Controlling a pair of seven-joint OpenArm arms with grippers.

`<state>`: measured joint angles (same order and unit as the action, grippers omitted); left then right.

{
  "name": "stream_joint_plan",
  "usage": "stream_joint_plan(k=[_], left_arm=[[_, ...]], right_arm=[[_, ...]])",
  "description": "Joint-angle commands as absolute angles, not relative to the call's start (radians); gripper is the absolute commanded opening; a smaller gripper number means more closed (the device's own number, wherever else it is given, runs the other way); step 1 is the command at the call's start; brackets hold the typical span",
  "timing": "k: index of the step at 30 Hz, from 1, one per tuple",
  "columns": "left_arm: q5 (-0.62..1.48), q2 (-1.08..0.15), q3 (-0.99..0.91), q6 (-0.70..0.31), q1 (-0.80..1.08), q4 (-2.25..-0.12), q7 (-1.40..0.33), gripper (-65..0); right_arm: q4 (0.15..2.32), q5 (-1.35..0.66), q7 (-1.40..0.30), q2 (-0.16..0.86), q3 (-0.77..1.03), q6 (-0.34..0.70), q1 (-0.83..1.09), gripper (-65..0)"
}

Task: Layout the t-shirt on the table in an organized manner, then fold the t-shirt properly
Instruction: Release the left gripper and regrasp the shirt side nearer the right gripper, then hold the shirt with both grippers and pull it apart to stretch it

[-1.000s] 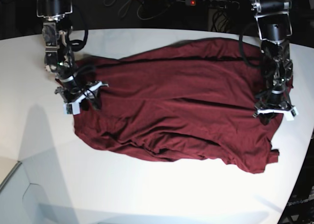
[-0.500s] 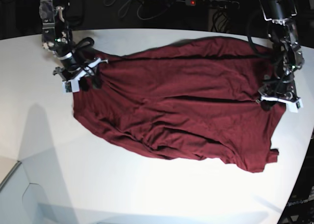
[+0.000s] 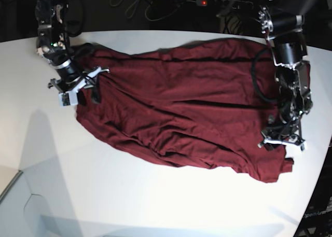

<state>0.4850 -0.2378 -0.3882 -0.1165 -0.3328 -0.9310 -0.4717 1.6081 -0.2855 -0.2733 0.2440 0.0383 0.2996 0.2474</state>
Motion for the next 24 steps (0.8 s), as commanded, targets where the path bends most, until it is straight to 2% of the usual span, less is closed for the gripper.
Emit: stream_joint_plan(k=[1, 10, 24], left_arm=[[0.469, -0.259, -0.381, -0.119, -0.381, -0.906, -0.450, -40.3], [0.214, -0.265, -0.351, -0.119, -0.355, -0.799, -0.450, -40.3], [0.186, -0.305, -0.392, -0.120, -0.013, -1.164, -0.461, -40.3]], right_arm=[[1.623, -0.291, -0.251, 0.246, 0.045, 0.305, 0.232, -36.9], [1.596, -0.291, -0.251, 0.246, 0.051, 0.305, 0.222, -36.9], [1.500, -0.291, -0.242, 0.246, 0.047, 0.305, 0.208, -36.9]])
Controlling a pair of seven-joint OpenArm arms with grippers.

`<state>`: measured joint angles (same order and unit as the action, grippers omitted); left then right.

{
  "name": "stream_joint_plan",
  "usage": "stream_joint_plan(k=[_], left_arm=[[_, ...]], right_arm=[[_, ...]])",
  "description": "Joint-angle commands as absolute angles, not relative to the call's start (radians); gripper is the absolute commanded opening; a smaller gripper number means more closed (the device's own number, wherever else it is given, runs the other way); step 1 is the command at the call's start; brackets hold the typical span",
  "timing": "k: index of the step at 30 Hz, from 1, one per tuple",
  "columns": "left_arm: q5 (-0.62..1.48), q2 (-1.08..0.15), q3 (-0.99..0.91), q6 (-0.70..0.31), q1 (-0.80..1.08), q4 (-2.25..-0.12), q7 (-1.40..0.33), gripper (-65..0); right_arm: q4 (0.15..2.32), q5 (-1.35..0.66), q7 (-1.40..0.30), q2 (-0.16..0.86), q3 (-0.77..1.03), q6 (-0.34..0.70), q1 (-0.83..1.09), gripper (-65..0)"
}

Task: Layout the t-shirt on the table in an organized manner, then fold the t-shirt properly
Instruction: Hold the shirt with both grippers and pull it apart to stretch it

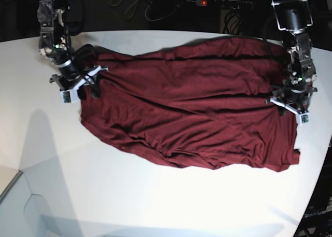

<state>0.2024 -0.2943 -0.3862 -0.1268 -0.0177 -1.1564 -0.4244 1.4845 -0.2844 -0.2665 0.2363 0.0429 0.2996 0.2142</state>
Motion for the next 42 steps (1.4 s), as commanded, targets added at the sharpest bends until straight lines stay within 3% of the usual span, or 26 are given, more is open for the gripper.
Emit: stream_joint_plan(k=[1, 6, 11, 22, 33, 42], left_arm=[[0.186, -0.300, -0.414, -0.120, -0.004, -1.191, -0.461, -40.3], [0.186, -0.262, -0.518, -0.120, 0.013, -1.353, -0.461, -40.3], [0.188, -0.251, -0.538, -0.120, -0.051, -1.380, -0.461, -40.2], [0.176, -0.237, -0.536, -0.120, -0.302, -0.967, -0.456, -40.2], [0.185, -0.260, -0.536, -0.120, -0.061, -1.138, -0.463, -40.2], [0.186, -0.263, -0.545, -0.120, 0.015, -1.299, -0.463, -40.2]], right_arm=[[1.500, -0.291, -0.242, 0.246, 0.047, 0.305, 0.208, -36.9], [1.501, -0.291, -0.242, 0.246, 0.045, 0.305, 0.205, -36.9], [1.501, -0.291, -0.249, 0.220, 0.044, 0.305, 0.179, -36.9], [1.498, -0.291, -0.251, 0.209, -0.021, 0.305, 0.131, -36.9], [1.437, -0.289, -0.246, 0.214, -0.016, 0.305, 0.102, -36.9], [1.412, -0.289, -0.249, 0.220, -0.019, 0.305, 0.087, -36.9]])
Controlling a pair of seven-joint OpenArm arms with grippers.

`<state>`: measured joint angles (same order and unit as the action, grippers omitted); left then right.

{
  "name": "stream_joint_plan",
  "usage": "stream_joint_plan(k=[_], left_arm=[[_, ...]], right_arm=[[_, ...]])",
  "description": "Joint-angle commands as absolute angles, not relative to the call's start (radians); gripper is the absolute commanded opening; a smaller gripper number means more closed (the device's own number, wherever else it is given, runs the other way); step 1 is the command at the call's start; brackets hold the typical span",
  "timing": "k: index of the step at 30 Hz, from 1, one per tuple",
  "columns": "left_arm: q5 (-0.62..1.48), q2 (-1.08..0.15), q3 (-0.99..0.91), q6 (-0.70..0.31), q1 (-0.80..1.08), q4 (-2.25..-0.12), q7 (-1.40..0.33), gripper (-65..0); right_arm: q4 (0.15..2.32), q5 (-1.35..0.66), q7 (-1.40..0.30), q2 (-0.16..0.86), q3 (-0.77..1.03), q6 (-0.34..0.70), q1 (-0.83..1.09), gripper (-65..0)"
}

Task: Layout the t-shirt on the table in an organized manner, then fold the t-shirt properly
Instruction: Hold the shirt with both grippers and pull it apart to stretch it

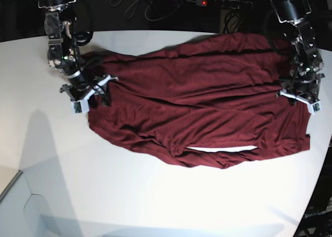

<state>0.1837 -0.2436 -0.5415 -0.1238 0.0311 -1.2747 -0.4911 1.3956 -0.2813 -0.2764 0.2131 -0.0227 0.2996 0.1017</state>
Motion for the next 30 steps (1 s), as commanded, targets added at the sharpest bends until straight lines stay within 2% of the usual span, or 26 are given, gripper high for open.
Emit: stream_joint_plan(k=[1, 9, 21, 30], left_arm=[[0.186, -0.260, -0.545, -0.120, 0.021, -1.331, -0.463, -40.2], [0.186, -0.234, -0.545, -0.120, -0.048, -1.414, -0.461, -40.2], [0.177, -0.272, -0.536, -0.120, -0.302, -0.998, -0.452, -40.2], [0.177, -0.275, -0.536, -0.120, -0.209, -0.969, -0.463, -40.2]], right_arm=[[1.412, -0.289, -0.249, 0.220, -0.019, 0.305, 0.085, -36.9], [1.411, -0.289, -0.251, 0.219, -0.021, 0.305, 0.068, -36.9], [1.348, -0.289, -0.251, 0.214, -0.120, 0.305, -0.036, -36.9], [1.179, -0.289, -0.243, 0.213, -0.122, 0.305, -0.124, -36.9]])
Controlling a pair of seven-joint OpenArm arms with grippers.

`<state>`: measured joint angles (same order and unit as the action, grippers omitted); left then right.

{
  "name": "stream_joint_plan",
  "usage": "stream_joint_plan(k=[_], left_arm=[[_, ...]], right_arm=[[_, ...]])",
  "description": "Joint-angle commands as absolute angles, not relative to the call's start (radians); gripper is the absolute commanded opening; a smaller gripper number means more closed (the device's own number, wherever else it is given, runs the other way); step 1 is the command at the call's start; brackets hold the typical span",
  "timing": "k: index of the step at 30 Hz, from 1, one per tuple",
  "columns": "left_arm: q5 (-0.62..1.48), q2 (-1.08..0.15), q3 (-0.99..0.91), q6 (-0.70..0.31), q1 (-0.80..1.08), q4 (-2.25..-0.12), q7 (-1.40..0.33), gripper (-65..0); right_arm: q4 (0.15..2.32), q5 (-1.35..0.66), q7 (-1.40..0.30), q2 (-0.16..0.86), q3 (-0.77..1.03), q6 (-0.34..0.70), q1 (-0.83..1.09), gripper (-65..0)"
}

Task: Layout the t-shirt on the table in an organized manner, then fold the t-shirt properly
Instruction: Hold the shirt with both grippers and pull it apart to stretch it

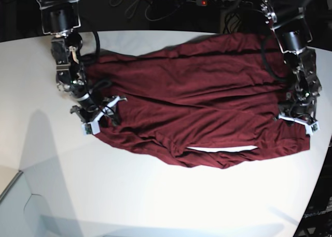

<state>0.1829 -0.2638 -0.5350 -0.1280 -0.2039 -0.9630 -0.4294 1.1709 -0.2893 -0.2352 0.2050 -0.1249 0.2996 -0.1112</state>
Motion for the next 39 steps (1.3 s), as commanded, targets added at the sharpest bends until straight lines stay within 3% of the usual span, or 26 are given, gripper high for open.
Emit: stream_joint_plan(k=[1, 9, 14, 23, 39], left_arm=[[0.177, -0.274, -0.536, -0.120, -0.188, -0.986, -0.463, -40.2], [0.185, -0.272, -0.536, -0.120, -0.071, -1.129, -0.492, -40.2], [0.185, -0.271, -0.536, -0.120, -0.067, -1.244, -0.645, -40.2], [0.186, -0.269, -0.539, -0.120, -0.061, -1.339, -0.670, -40.2], [0.179, -0.243, -0.536, -0.120, -0.142, -1.178, -0.657, -40.2]], right_arm=[[1.168, -0.289, -0.243, 0.214, -0.122, 0.305, -0.127, -36.9], [1.121, -0.289, -0.242, 0.219, -0.120, 0.305, -0.139, -36.9], [1.116, -0.289, -0.242, 0.219, -0.120, 0.305, -0.137, -36.9], [1.127, -0.291, -0.242, 0.259, -0.114, 0.305, -0.087, -36.9], [1.343, -0.291, -0.242, 0.397, -0.113, 0.305, 0.142, -36.9]])
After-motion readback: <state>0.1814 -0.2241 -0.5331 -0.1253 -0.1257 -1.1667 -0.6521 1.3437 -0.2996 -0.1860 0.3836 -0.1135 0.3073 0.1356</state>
